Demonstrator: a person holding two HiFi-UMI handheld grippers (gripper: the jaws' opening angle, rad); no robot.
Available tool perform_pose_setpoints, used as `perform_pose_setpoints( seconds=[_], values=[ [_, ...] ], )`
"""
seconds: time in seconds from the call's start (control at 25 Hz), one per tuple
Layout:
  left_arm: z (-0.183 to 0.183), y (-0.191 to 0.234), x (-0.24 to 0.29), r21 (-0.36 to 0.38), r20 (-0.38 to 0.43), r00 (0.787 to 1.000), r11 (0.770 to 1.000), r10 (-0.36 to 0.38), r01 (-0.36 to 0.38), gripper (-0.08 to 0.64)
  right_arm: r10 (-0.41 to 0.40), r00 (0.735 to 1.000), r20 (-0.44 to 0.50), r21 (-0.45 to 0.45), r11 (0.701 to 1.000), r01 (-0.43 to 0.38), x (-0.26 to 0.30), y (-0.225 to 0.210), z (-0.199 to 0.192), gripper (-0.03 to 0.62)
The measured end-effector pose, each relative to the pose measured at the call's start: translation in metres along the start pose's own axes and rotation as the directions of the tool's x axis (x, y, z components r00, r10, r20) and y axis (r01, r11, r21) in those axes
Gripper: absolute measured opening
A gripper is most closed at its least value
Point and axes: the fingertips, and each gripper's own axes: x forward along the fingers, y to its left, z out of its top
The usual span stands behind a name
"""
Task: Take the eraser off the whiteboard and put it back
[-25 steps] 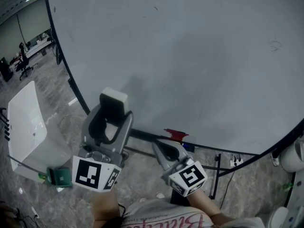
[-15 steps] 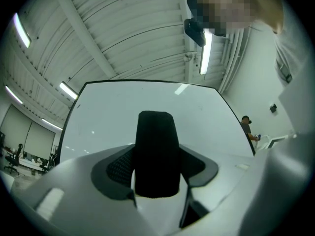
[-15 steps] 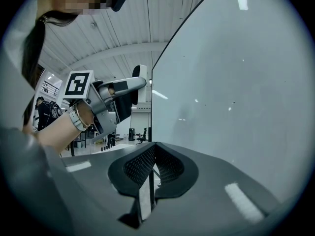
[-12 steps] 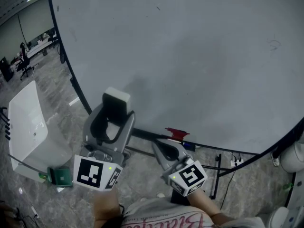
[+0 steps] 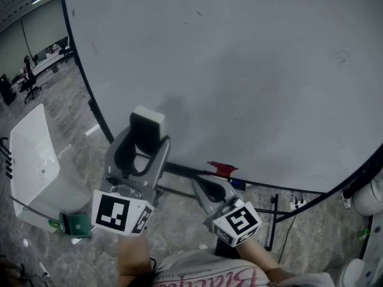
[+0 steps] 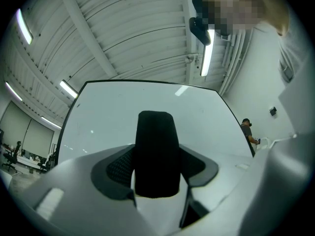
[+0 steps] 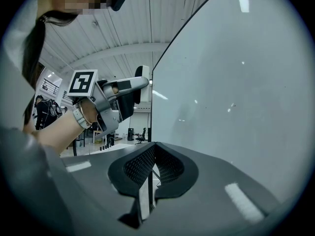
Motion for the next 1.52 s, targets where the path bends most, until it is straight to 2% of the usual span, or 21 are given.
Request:
perform_pose_setpoints(
  seconds=[0.36, 0.68, 0.88, 1.2, 1.52],
  values=[
    [0.020, 0.015, 0.030, 0.048, 0.006, 1.000, 0.999, -0.012, 0.012, 0.255, -0.016, 1.000, -0.001, -0.009, 1.000, 0.016, -0.002, -0.002, 0.000, 0.002],
    [0.024, 0.035, 0.074, 0.032, -0.028, 1.000, 0.999, -0.009, 0.010, 0.256, -0.042, 0.999, 0.014, -0.009, 0.999, 0.042, -0.005, -0.013, 0.004, 0.002],
    [0.019, 0.039, 0.101, 0.030, -0.068, 0.997, 0.999, -0.022, 0.024, 0.256, -0.061, 0.998, 0.023, -0.001, 0.998, 0.061, -0.006, -0.020, 0.004, 0.002],
    [0.003, 0.042, 0.148, 0.116, -0.154, 0.988, 0.993, -0.010, 0.028, 0.257, -0.089, 0.996, 0.018, 0.012, 0.996, 0.089, -0.005, -0.030, 0.002, 0.002],
    [-0.001, 0.045, 0.169, 0.095, -0.164, 0.987, 0.995, -0.002, 0.018, 0.258, -0.118, 0.993, 0.018, 0.016, 0.993, 0.118, -0.007, -0.039, 0.000, 0.002]
  ],
)
